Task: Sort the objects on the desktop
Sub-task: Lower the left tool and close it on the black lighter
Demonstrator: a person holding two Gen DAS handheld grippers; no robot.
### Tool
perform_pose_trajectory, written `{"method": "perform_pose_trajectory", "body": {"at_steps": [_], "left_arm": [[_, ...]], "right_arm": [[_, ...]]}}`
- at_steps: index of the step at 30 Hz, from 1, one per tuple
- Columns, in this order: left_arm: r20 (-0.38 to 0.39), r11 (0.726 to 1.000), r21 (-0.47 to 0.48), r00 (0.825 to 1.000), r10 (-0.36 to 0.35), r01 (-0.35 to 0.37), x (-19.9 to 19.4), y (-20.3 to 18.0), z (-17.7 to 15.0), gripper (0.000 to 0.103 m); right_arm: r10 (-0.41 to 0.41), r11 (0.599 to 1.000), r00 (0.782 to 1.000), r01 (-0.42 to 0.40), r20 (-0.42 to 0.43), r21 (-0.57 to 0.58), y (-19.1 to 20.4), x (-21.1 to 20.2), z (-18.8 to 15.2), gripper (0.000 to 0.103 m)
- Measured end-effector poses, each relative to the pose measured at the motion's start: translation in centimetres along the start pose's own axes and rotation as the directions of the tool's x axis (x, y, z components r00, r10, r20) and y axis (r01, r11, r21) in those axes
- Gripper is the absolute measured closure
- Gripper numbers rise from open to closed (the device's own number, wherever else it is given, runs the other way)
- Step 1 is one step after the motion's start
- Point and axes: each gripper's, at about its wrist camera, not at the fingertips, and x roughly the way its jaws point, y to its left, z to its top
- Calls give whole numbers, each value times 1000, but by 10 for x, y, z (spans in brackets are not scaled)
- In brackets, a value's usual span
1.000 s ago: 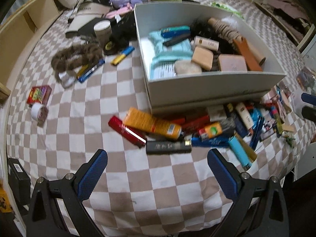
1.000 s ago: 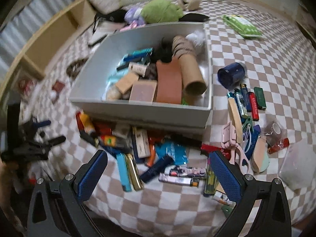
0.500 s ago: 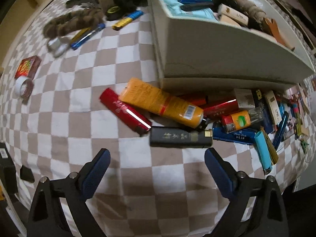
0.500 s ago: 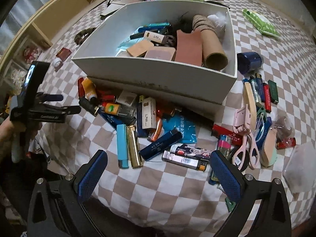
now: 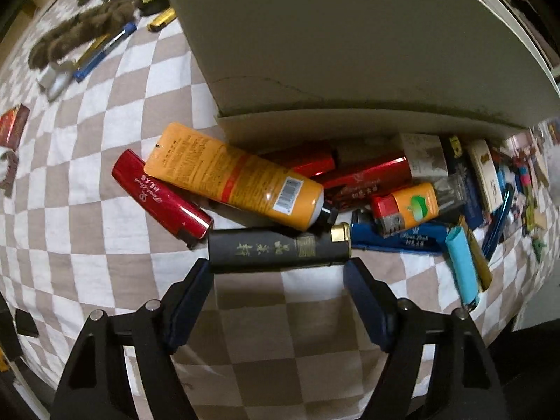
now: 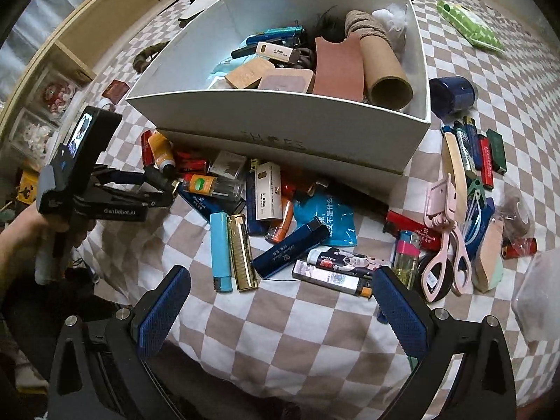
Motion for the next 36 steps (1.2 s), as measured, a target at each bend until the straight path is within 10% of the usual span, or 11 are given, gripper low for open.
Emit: {"method": "perform_pose_trajectory", "body": {"at_steps": [22, 36], "left_arm": [[11, 999, -34, 999, -31, 31, -7, 4, 8, 21], [-3, 996, 86, 999, -32, 32, -20, -2, -25, 21]], "right_arm": [[-98, 983, 995, 94, -18, -159, -1, 39, -1, 0], [-284, 853, 956, 287, 74, -437, 25, 73, -18, 0]]}}
